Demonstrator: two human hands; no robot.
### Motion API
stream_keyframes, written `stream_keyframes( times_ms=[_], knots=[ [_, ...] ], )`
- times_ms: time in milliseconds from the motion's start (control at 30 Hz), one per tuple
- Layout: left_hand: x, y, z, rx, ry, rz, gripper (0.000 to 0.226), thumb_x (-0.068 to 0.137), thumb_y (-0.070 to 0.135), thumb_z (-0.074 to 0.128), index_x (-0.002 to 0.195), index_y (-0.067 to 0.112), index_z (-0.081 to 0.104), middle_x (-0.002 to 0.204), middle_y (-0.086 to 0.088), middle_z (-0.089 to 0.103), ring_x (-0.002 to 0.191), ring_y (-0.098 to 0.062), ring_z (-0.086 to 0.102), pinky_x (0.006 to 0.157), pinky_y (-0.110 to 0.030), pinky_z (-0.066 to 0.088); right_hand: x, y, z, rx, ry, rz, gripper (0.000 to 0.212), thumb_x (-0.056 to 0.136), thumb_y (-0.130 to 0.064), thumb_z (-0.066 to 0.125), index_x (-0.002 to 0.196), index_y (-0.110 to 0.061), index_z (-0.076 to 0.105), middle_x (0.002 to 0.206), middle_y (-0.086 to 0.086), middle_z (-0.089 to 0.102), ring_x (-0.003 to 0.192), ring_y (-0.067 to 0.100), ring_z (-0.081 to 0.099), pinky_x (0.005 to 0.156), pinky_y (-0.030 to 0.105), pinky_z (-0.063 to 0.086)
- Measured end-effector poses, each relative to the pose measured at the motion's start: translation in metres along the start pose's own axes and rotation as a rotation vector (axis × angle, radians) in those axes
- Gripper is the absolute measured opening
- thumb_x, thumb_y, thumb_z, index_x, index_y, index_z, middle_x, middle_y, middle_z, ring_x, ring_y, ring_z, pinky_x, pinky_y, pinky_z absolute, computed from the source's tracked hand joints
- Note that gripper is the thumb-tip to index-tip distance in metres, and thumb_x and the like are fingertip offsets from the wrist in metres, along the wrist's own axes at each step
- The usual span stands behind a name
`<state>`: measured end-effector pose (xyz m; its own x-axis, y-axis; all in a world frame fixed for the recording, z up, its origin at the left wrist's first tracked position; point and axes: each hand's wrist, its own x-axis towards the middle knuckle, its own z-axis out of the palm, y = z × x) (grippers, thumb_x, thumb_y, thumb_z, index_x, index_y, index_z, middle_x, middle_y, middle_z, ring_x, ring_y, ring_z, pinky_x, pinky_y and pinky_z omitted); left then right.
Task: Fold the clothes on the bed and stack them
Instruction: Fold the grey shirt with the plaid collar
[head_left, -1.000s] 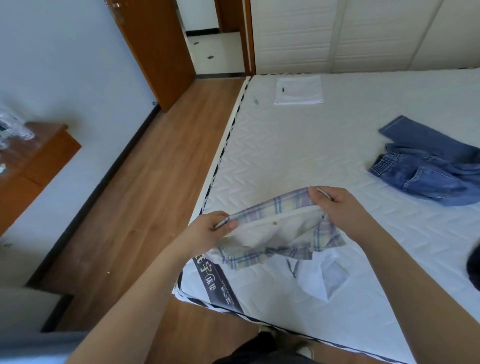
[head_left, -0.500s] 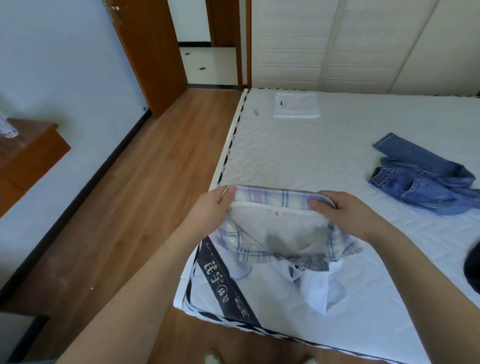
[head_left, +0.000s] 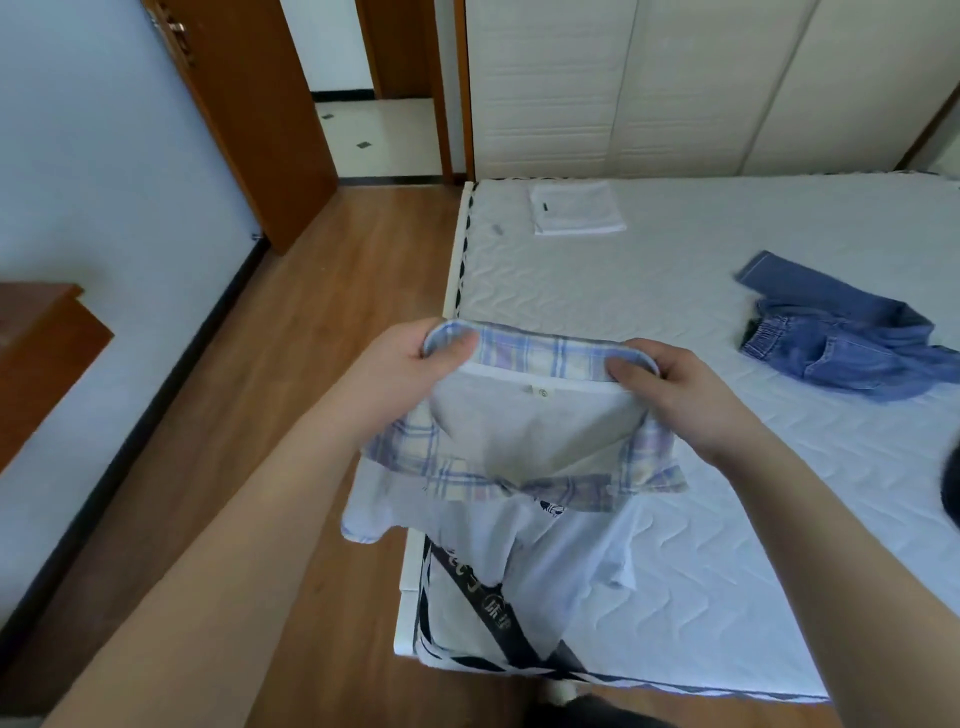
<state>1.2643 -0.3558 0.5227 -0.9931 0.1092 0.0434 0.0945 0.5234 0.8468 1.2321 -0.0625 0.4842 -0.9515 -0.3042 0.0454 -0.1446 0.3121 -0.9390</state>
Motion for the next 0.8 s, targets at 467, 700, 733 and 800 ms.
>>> stream_keyframes(
  times_ms=[467,700,733,800],
  knots=[
    [0.019,-0.056,-0.112,0.200,0.038,-0.130,0.050,0.084,0.061,0.060,0.086,0.011,0.062,0.081,-0.019,0.060,0.067,-0.014,0.053,0.066,-0.033,0.040,0.108,-0.048,0.065,-0.062,-0.044,-0.113,0.025,0.096,-0.027,0.058,0.072,-0.019,0.060,0.062,-0.010,0.051,0.059,0.004,0.046,0.054,0.015,0.034],
    [0.039,-0.108,-0.168,0.288,0.287,-0.018,0.045,0.088,0.052,0.057,0.070,0.013,0.044,0.058,0.006,0.040,0.056,-0.005,0.041,0.051,-0.019,0.030,0.158,-0.076,0.128,-0.104,-0.006,-0.169,0.024,0.096,-0.029,0.059,0.072,-0.023,0.060,0.062,-0.008,0.051,0.060,0.005,0.046,0.056,0.021,0.034],
    [0.044,-0.117,-0.176,0.246,0.329,-0.002,0.047,0.085,0.053,0.057,0.069,0.012,0.041,0.057,0.008,0.038,0.055,-0.005,0.038,0.050,-0.019,0.029,0.165,-0.081,0.139,-0.107,0.021,-0.180,0.025,0.096,-0.029,0.058,0.071,-0.029,0.060,0.062,-0.013,0.052,0.059,0.001,0.047,0.055,0.017,0.034],
    [0.055,-0.136,-0.198,0.066,0.396,0.012,0.050,0.082,0.052,0.060,0.071,0.009,0.037,0.058,0.008,0.033,0.056,-0.009,0.034,0.053,-0.027,0.029,0.179,-0.095,0.166,-0.111,0.081,-0.201,0.026,0.095,-0.031,0.057,0.070,-0.035,0.060,0.063,-0.018,0.055,0.060,-0.004,0.048,0.055,0.012,0.035]
  ],
)
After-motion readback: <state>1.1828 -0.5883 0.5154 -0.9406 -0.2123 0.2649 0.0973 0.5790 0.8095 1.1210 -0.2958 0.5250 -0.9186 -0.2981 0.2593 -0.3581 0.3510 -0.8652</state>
